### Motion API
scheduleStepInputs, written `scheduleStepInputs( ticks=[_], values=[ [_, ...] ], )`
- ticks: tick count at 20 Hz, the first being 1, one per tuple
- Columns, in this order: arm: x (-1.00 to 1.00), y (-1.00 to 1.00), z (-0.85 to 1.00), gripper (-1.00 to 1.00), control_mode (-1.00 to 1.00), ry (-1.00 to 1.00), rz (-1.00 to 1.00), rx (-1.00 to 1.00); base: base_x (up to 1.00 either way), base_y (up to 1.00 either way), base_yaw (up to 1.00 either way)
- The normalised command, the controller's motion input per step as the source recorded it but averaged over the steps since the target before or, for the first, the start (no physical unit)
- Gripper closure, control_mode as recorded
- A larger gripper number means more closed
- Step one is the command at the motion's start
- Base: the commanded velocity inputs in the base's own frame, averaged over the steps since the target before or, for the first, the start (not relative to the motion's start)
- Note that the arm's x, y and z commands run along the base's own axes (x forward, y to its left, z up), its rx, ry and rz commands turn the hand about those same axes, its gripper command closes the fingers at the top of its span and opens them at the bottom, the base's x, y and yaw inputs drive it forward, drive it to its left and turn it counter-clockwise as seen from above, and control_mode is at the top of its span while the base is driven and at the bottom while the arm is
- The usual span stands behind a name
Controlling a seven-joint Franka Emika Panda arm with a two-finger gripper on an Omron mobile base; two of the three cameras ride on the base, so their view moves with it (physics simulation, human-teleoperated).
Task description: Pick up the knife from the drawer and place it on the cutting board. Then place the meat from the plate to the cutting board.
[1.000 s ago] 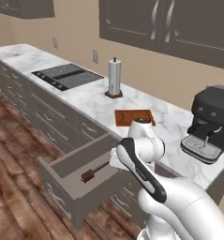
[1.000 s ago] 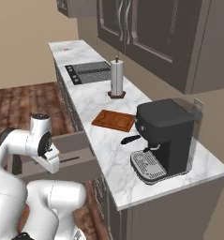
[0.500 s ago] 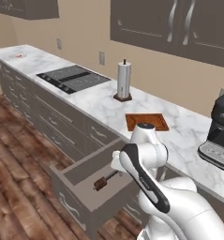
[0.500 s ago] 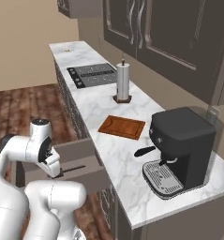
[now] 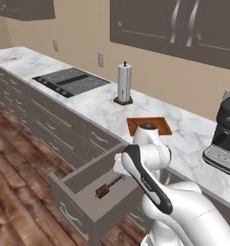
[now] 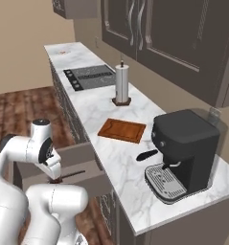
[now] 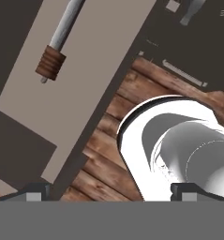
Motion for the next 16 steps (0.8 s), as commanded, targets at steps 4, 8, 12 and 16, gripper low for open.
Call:
scheduleStepInputs(
  ticks=[4,8,12,16],
  values=[
    [0.00,0.00,0.00,-1.00,1.00,0.00,0.00,0.00,0.36,0.31,-0.05],
    [0.55,0.47,0.00,-1.00,-1.00,0.00,-0.01,-0.18,0.00,0.00,0.00],
    [0.23,0.14,-0.06,-1.00,-1.00,0.06,0.00,-0.12,0.00,0.00,0.00],
    [0.07,-0.13,-0.14,-1.00,-1.00,0.11,-0.02,-0.07,0.00,0.00,0.00]
  ],
)
